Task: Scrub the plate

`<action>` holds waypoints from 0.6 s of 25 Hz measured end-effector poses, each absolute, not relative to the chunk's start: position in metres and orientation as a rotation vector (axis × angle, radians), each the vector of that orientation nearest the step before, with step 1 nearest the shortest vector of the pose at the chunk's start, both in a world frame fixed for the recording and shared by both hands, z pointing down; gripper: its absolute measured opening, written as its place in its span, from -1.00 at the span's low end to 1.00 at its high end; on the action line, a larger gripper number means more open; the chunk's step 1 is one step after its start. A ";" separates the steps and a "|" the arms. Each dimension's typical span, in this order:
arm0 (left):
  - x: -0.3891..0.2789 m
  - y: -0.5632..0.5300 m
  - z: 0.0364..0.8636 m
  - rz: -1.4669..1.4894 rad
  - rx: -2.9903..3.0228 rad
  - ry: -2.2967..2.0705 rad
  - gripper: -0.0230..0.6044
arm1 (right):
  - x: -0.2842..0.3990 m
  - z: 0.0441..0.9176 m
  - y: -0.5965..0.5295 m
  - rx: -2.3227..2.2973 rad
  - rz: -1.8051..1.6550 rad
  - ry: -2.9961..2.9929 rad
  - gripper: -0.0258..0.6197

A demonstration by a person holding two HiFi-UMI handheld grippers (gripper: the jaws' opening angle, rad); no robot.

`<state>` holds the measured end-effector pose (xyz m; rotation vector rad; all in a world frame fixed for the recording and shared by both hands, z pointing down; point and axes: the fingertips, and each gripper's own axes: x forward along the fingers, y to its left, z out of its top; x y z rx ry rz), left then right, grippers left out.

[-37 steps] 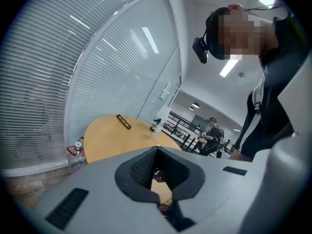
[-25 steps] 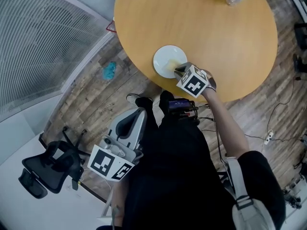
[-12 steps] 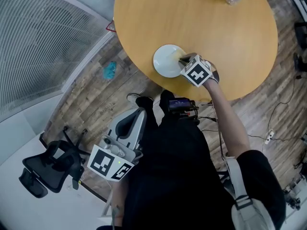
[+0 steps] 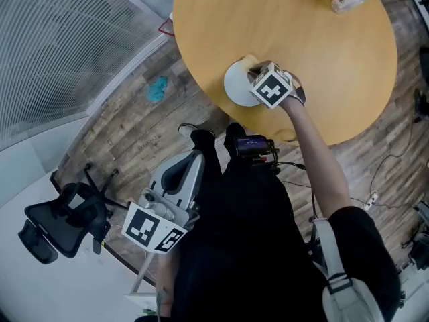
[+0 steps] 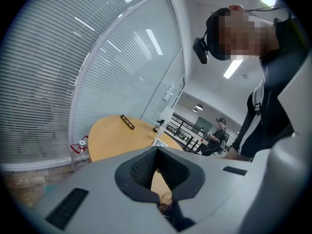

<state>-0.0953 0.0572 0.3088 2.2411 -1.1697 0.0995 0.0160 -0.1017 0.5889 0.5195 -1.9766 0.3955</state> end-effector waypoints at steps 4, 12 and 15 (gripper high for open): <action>-0.099 0.059 0.311 0.092 2.224 -1.184 -0.89 | -0.002 0.590 -0.090 0.454 0.366 -1.991 -0.84; -0.102 0.063 0.313 0.082 2.197 -1.203 -0.89 | -0.027 0.588 -0.053 0.302 0.268 -1.989 -0.84; -0.101 0.063 0.313 0.079 2.206 -1.190 -0.89 | -0.030 0.589 -0.038 0.247 0.214 -1.972 -0.84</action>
